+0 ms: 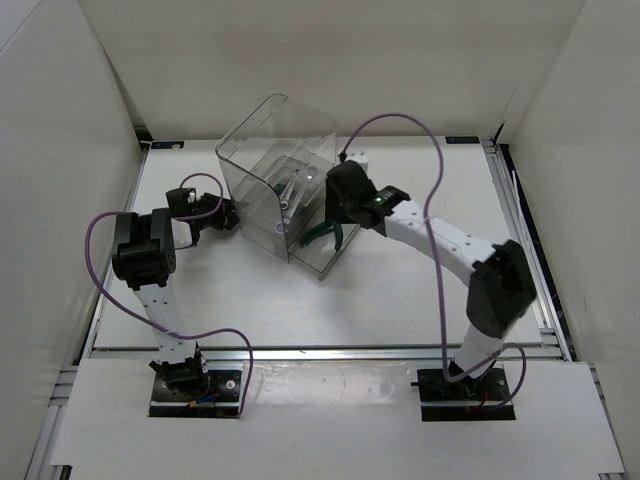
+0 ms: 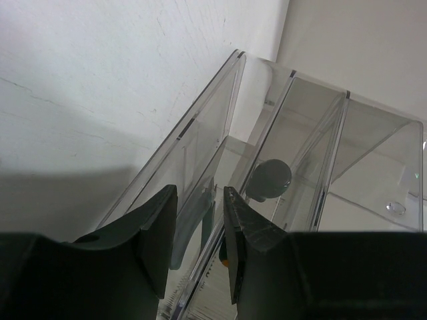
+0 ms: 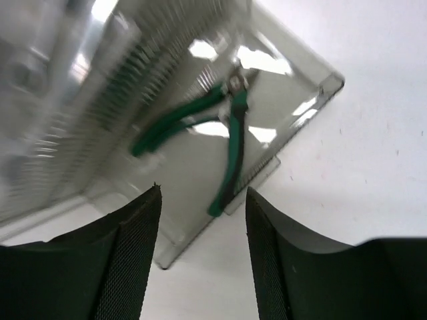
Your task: Sort the tools into containers
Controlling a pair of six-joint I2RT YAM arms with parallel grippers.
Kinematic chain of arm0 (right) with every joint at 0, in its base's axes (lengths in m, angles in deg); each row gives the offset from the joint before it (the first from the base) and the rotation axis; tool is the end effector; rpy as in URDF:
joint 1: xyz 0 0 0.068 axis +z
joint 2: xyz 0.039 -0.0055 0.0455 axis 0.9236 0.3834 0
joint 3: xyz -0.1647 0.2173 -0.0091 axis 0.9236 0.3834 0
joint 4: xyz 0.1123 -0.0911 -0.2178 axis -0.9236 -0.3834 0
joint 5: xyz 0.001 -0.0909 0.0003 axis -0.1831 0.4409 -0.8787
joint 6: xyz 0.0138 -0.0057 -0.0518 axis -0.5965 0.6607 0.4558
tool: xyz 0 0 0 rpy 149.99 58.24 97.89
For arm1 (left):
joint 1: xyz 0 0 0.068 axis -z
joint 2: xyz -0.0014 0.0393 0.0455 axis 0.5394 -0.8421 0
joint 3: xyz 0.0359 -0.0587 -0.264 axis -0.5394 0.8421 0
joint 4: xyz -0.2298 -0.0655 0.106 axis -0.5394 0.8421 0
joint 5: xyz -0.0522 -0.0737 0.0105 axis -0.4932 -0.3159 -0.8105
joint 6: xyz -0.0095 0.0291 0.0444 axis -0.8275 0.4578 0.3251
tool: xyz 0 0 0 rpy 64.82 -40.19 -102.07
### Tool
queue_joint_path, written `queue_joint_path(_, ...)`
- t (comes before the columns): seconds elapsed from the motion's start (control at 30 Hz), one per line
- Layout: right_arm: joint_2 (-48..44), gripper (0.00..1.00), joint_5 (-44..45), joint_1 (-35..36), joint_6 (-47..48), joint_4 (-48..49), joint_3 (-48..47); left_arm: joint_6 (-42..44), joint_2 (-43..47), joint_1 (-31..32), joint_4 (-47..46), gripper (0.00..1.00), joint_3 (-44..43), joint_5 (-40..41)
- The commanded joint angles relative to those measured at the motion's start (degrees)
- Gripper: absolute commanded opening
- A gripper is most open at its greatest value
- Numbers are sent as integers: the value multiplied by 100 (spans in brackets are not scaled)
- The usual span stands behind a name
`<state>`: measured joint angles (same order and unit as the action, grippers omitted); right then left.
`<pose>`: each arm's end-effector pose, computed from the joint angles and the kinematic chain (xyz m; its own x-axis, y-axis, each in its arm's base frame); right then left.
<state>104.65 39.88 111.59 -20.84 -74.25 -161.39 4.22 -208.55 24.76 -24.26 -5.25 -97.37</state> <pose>0.2996 0.2715 0.2811 -0.6704 -0.0295 -0.7414 -0.1464 0.9848 0.0933 0.3979 0.0314 0.0992 -0.5719 -0.8097 0.1315 -0.4235 0.1541 -0.8927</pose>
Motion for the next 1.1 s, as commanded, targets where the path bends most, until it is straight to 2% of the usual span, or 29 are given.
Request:
queue_joint_path(0.0, -843, 56, -323, -300, -312, 1169, 417, 54, 444, 14, 40, 45, 87, -146)
queue_joint_path(0.03, -924, 56, -254, -423, -417, 1118, 524, 37, 461, 15, 31, 46, 87, -163)
queue_joint_path(0.07, -959, 48, -79, -528, -653, 995, 612, 28, 461, -3, 31, 46, 87, -163)
queue_joint_path(0.13, -969, 27, -251, -774, -910, 766, 910, 11, 444, 15, -31, 46, 70, -146)
queue_joint_path(0.17, -986, 11, -792, -828, -911, 853, 1051, 10, 444, 15, -48, 46, 61, -163)
queue_joint_path(0.2, -969, 8, -1024, -863, -867, 1080, 1270, -7, 461, 15, -74, 46, 35, -181)
queue_joint_path(0.27, -925, 8, -1271, -767, -832, 1170, 1368, -42, 435, 15, -101, 46, 34, -181)
queue_joint_path(0.4, -530, 12, -1167, -477, -456, 1170, 1193, -77, 461, 15, -127, 46, 35, -181)
queue_joint_path(0.67, 928, 11, -745, -336, -313, -375, -300, -165, 461, 15, -215, 46, 35, -199)
queue_joint_path(0.77, 1299, 10, -1060, -301, -138, -570, -618, -218, 444, 15, -259, 46, 44, -181)
queue_joint_path(0.9, 1194, 10, -1482, -266, -50, -45, -452, -236, 426, 14, -294, 47, 61, -181)
queue_joint_path(0.93, 915, 11, -1622, -266, -49, 148, -320, -236, 426, 15, -294, 46, 52, -198)
queue_joint_path(1.0, 563, 12, -1589, -266, -32, 851, 154, -253, 426, 15, -303, 47, 52, -198)
queue_joint_path(1.07, 2, 16, -1169, -266, -50, 1413, 549, -253, 409, 15, -303, 47, 61, -181)
